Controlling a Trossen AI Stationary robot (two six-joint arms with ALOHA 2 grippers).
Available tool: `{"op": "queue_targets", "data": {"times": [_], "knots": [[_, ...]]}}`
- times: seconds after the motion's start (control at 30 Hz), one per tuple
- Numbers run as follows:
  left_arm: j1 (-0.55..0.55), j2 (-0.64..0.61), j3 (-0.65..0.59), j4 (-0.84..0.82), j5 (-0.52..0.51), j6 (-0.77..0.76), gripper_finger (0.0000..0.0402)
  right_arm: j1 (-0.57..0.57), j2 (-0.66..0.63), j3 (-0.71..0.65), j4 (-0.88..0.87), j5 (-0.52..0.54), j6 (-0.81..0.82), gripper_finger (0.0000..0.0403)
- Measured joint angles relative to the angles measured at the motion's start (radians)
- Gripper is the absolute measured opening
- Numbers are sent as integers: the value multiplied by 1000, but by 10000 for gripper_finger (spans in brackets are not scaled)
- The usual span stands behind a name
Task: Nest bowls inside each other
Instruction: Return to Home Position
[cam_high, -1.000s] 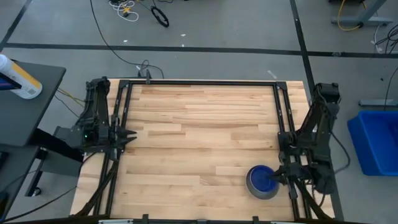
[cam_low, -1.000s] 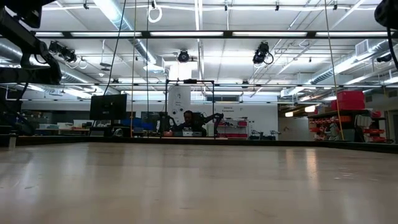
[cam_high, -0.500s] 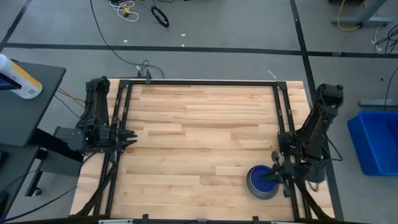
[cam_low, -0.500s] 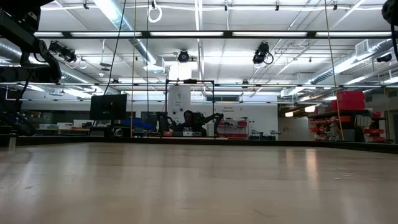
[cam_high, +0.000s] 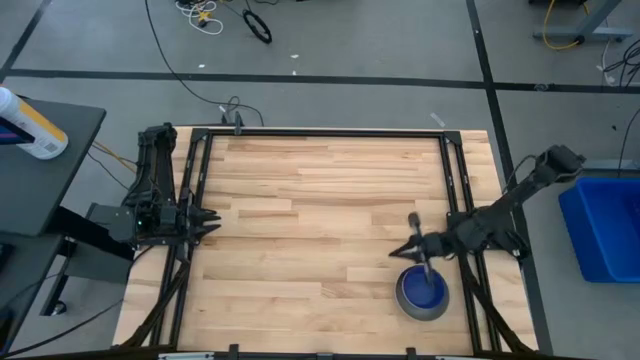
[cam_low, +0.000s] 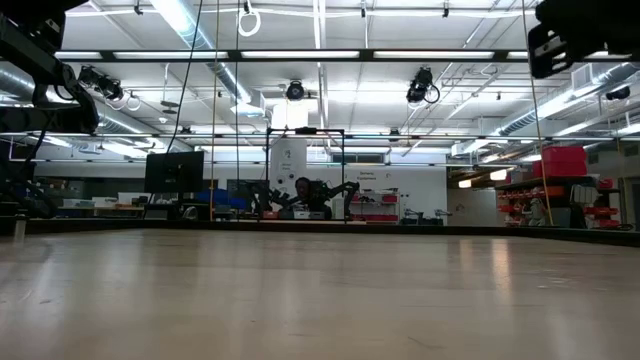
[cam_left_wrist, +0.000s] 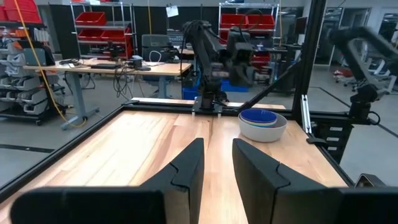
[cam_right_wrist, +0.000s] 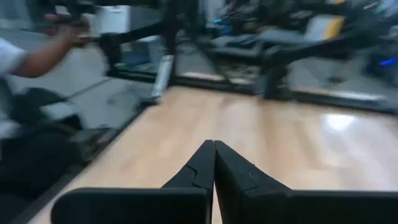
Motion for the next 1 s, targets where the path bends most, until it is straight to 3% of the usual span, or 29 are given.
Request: {"op": "queue_targets", "data": {"times": [0.27, 0.43, 0.53, 0.6, 0.73, 1.0], "knots": [[0, 0, 0, 0, -1, -6, 90, 13, -589, 0, -508, 25, -24, 9], [0, 0, 0, 0, -5, -29, 90, 27, -880, -64, -603, -113, -71, 9], [5, 0, 0, -2, -14, -46, 90, 20, -870, -138, -525, -138, -137, 9], [14, 0, -2, -5, -21, -59, 90, 3, -854, -215, -415, -49, -161, 9], [52, 20, -5, -19, -27, -100, 90, -66, -835, -231, -441, 37, -129, 7], [222, 48, -52, -86, 132, -240, 91, -240, -823, -231, -458, -16, -123, 6]]}}
